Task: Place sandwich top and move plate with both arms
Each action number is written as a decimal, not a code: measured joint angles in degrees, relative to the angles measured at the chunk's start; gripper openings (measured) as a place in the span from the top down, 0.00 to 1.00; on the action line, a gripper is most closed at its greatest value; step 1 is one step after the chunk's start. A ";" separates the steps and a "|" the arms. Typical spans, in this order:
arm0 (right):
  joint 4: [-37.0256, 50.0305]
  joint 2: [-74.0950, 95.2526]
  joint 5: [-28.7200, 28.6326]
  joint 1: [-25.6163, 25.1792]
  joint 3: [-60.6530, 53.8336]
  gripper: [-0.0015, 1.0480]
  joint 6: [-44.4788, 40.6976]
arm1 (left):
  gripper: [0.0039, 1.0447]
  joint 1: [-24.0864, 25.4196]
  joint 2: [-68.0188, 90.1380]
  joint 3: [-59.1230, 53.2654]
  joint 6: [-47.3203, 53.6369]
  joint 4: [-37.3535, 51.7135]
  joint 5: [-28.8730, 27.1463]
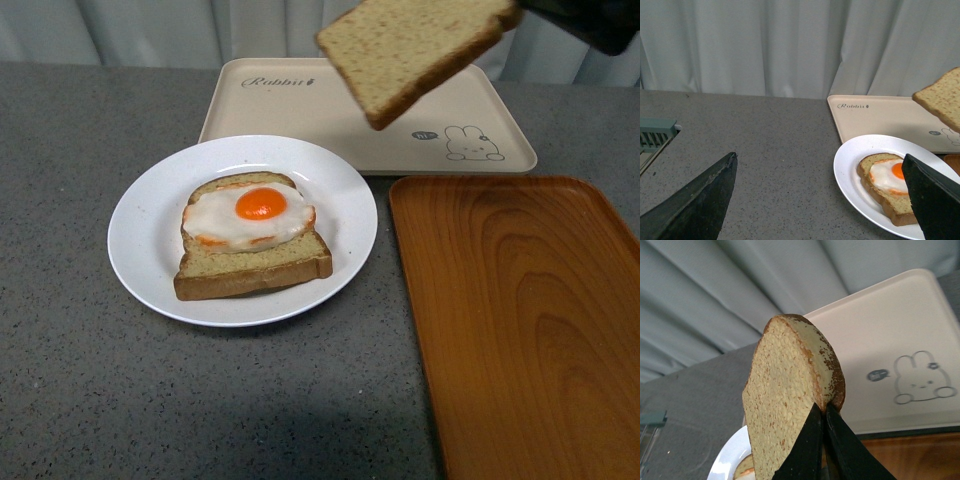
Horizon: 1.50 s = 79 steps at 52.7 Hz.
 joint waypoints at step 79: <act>-3.28 13.20 1.70 14.95 2.69 0.49 -1.97 | 0.06 0.00 0.00 0.00 0.00 0.00 0.00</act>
